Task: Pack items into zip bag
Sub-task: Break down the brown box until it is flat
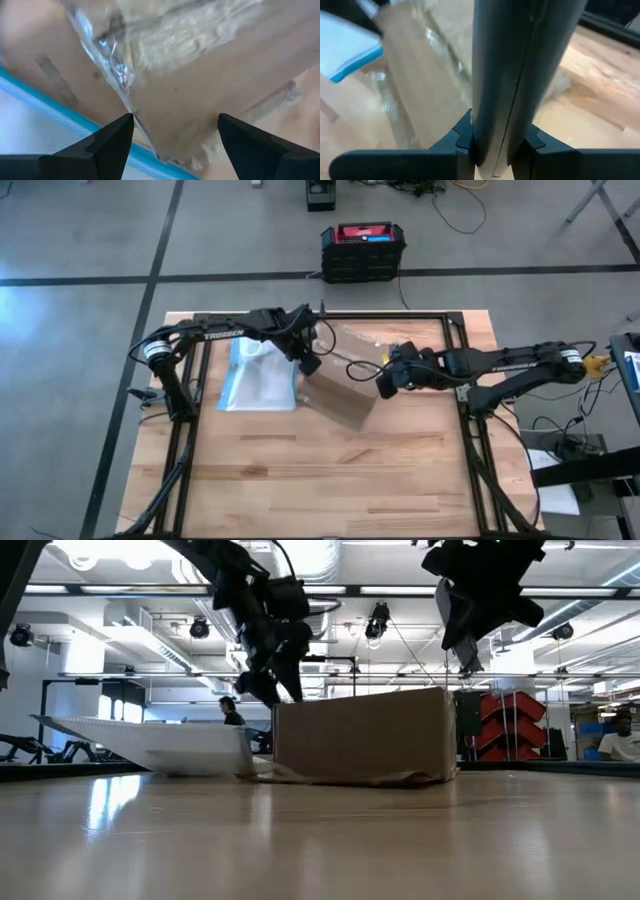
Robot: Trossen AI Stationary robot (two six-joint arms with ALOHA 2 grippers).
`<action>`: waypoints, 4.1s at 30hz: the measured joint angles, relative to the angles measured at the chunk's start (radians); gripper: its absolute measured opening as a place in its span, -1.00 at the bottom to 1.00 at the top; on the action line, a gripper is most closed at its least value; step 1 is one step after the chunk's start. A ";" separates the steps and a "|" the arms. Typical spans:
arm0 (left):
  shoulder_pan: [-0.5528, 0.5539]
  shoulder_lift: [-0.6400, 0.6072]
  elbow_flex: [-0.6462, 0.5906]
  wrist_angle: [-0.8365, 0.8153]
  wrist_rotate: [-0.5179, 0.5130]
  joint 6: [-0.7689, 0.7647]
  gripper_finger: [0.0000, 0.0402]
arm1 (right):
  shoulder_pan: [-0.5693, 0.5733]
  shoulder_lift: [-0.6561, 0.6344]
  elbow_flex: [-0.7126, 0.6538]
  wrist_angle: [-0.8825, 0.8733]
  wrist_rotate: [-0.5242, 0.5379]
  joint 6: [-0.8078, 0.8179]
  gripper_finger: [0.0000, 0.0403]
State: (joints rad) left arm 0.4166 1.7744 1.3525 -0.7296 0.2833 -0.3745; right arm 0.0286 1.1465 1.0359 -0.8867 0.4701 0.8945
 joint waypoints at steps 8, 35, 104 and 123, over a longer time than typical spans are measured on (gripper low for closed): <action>-0.144 0.005 -0.039 0.372 0.180 -0.199 0.37 | -0.085 -0.107 0.000 -0.061 -0.007 -0.112 -0.72; -0.308 -0.026 -0.304 0.587 -0.047 -0.006 0.37 | -0.159 0.045 -0.043 -0.584 -0.269 0.158 -0.72; -0.259 -0.043 -0.427 0.910 -0.394 0.758 0.37 | 0.322 0.346 0.269 0.294 0.335 -0.322 -0.72; -0.308 -0.252 -0.433 0.737 -0.500 0.433 0.37 | 0.303 0.317 0.269 0.365 0.232 -0.454 -0.72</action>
State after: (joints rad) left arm 0.1089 1.5226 0.9199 0.0074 -0.2165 0.0583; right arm 0.3320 1.4636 1.3045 -0.5219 0.7022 0.4408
